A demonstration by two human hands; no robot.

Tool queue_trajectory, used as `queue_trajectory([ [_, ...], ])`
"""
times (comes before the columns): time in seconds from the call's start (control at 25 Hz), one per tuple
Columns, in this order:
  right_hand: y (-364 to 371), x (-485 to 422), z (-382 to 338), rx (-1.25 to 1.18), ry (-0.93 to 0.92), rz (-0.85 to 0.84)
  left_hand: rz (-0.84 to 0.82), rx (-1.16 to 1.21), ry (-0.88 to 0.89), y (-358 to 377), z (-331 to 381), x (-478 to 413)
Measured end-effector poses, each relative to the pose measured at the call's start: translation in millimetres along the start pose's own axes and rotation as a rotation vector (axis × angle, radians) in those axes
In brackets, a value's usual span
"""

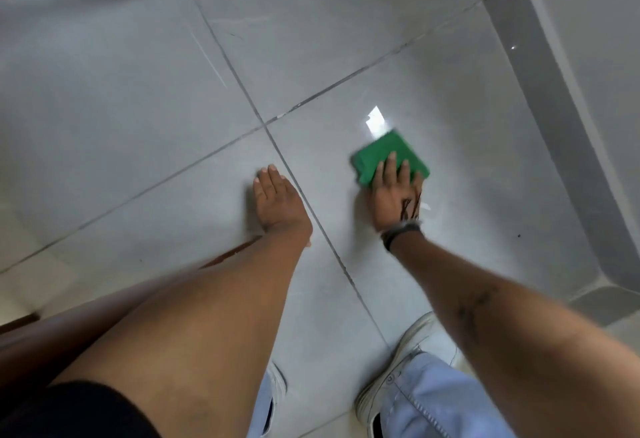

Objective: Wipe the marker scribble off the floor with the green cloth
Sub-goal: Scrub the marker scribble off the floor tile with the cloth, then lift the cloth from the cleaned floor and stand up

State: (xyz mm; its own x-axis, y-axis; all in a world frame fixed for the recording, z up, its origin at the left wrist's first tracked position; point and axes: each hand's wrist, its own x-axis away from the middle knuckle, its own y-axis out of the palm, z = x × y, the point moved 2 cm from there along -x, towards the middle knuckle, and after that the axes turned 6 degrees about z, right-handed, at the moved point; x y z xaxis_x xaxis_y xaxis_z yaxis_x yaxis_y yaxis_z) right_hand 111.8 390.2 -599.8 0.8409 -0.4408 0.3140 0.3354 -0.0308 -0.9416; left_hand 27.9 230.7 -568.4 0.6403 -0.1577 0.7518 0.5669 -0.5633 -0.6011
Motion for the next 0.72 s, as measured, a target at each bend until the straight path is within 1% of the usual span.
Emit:
queue_trajectory([
  [0.08,4.5,68.6,-10.8,0.025,-0.125,-0.174,0.038,0.073,0.016,-7.8,3.8,22.2],
  [0.12,3.3,90.3,-11.3,0.029,-0.189,-0.193,0.068,0.148,0.007,-11.1,4.6,38.0],
  [0.16,-1.8,102.3,-8.9,0.033,-0.203,-0.238,0.092,0.247,-0.017,-15.5,4.1,56.4],
  [0.2,-10.0,102.8,-5.0,-0.049,-0.103,-0.303,0.095,0.354,-0.045,-20.2,2.6,76.7],
  [0.28,-46.5,91.5,10.6,-0.417,0.197,-0.446,-0.005,0.566,-0.080,-34.6,-6.9,119.9],
  [0.32,-70.6,88.8,18.9,-0.659,0.399,-0.429,-0.089,0.700,-0.097,-47.0,-14.4,142.6],
  [0.4,-132.8,85.9,30.3,-1.234,0.822,-0.397,-0.246,1.101,-0.165,-75.0,-27.8,182.2],
  [0.44,-177.2,90.3,30.5,-1.461,0.919,-0.387,-0.308,1.325,-0.213,-97.0,-39.1,206.2],
  [0.48,-219.9,93.7,27.8,-1.655,0.927,-0.403,-0.365,1.509,-0.240,-123.5,-52.0,228.9],
  [0.52,-268.8,101.1,21.9,-1.806,0.892,-0.455,-0.413,1.661,-0.245,-149.6,-66.4,251.6],
  [0.56,-313.6,107.2,14.3,-1.944,0.831,-0.538,-0.434,1.811,-0.235,-175.5,-83.6,271.9],
  [0.6,-357.0,116.0,6.0,-2.022,0.752,-0.626,-0.406,1.940,-0.211,-198.6,-105.4,292.3],
  [0.64,-396.0,122.7,-3.6,-2.085,0.668,-0.693,-0.337,2.031,-0.170,-219.3,-131.5,310.3],
  [0.68,-429.2,127.9,-11.0,-2.070,0.608,-0.714,-0.261,2.055,-0.117,-235.9,-155.9,325.9],
  [0.72,-457.5,134.9,-21.7,-2.005,0.521,-0.699,-0.208,2.048,-0.075,-246.3,-179.9,340.9],
])
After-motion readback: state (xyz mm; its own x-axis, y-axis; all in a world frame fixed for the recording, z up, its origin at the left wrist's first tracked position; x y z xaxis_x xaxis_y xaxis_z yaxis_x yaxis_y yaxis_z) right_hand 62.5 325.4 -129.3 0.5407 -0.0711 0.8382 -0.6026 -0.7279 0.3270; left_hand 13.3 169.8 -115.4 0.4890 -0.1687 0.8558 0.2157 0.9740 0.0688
